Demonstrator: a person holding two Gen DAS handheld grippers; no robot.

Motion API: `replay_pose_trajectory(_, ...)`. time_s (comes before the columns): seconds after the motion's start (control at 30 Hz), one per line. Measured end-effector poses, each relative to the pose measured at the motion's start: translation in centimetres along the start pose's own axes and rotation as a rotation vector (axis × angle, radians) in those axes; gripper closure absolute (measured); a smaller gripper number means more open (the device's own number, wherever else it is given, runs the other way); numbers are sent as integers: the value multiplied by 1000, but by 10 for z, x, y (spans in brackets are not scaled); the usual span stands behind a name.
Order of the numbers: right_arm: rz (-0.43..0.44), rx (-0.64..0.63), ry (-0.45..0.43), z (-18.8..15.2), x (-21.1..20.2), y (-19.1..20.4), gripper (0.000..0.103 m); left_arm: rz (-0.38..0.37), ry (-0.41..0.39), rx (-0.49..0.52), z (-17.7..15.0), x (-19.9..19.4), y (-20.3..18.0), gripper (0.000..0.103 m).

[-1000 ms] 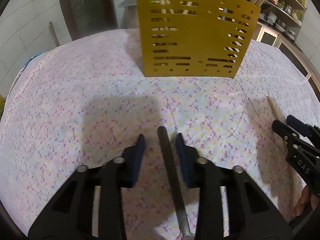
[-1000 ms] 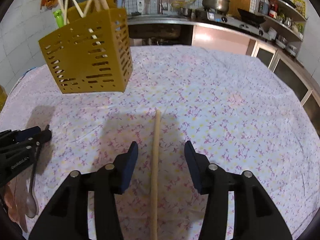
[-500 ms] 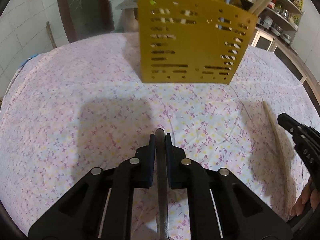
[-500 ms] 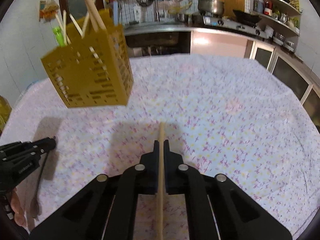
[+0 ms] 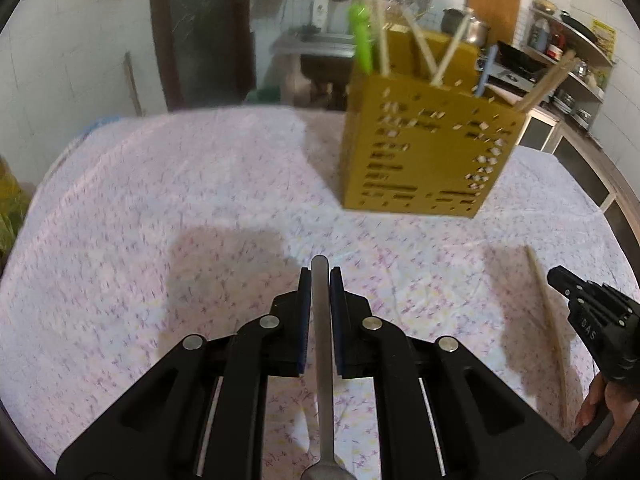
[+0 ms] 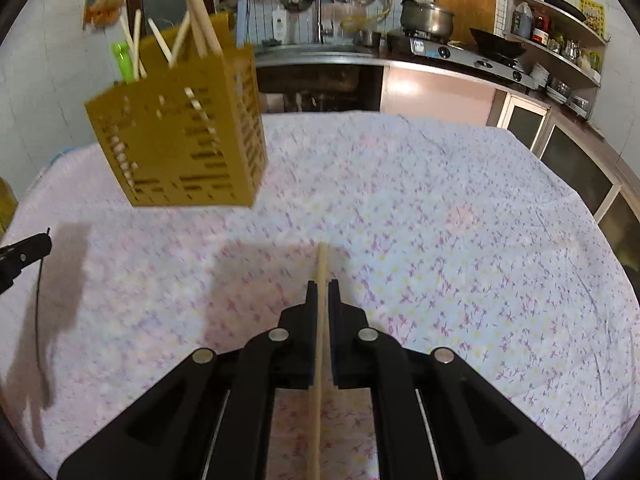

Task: Organize utensils
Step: 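Lift the metal spoon and chopstick toward the yellow holder with both tools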

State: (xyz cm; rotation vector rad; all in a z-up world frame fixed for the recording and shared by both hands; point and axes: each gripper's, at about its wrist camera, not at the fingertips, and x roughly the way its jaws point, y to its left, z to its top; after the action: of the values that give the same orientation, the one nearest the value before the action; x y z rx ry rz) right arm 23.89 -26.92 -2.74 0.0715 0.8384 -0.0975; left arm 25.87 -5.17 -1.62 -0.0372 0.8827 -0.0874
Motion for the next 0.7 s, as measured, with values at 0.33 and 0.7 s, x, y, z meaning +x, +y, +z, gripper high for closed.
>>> replay_pose_trajectory(0.33, -29, -12, 0, -4, -3, -1, 52, 17, 69, 11, -12, 29, 2, 95)
replay_pose_trajectory(0.7, -5, 0, 90, -5, 12, 2, 82, 65, 90, 94, -13, 43, -5, 94)
